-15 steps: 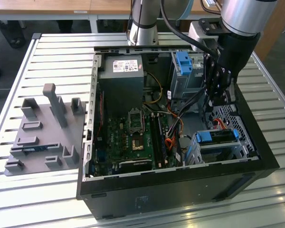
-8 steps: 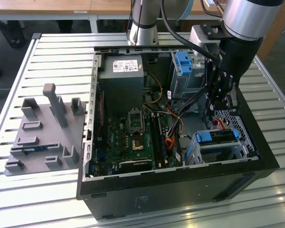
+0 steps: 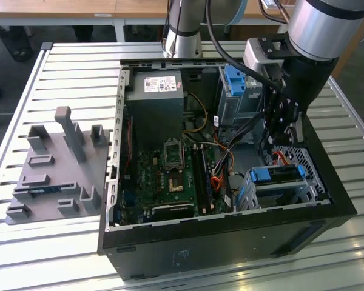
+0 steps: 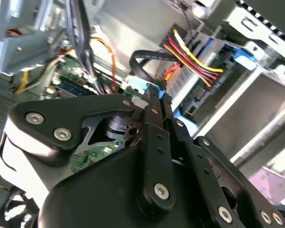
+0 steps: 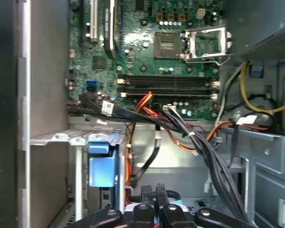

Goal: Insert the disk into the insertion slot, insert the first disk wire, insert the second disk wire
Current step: 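Insert the second disk wire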

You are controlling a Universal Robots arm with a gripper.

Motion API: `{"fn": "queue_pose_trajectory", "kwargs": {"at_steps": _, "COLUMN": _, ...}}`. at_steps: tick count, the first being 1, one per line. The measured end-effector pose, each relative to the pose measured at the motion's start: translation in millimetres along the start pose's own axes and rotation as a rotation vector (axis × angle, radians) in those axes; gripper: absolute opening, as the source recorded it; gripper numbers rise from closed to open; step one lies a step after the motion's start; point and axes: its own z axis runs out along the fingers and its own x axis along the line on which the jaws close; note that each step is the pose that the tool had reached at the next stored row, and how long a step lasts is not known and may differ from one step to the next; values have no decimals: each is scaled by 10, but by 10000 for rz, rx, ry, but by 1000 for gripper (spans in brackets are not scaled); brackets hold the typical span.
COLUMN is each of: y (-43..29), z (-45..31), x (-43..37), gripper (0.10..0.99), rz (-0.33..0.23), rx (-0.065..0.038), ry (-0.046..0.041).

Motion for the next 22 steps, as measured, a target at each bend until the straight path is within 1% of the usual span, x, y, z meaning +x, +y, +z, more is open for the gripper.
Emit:
{"fn": "queue_pose_trajectory", "kwargs": {"at_steps": 6, "y": 0, "z": 0, "x": 45, "gripper": 149, "rz": 0, "rx": -1, "ry": -11}}
{"fn": "queue_pose_trajectory", "kwargs": {"at_steps": 16, "y": 0, "z": -4, "x": 205, "gripper": 149, "rz": 1, "rx": -1, "ry": -11}}
{"fn": "queue_pose_trajectory", "kwargs": {"at_steps": 20, "y": 0, "z": -2, "x": 229, "gripper": 149, "rz": 1, "rx": -1, "ry": -12}}
{"fn": "queue_pose_trajectory", "kwargs": {"at_steps": 22, "y": -1, "z": 1, "x": 256, "gripper": 149, "rz": 0, "rx": -1, "ry": -11}}
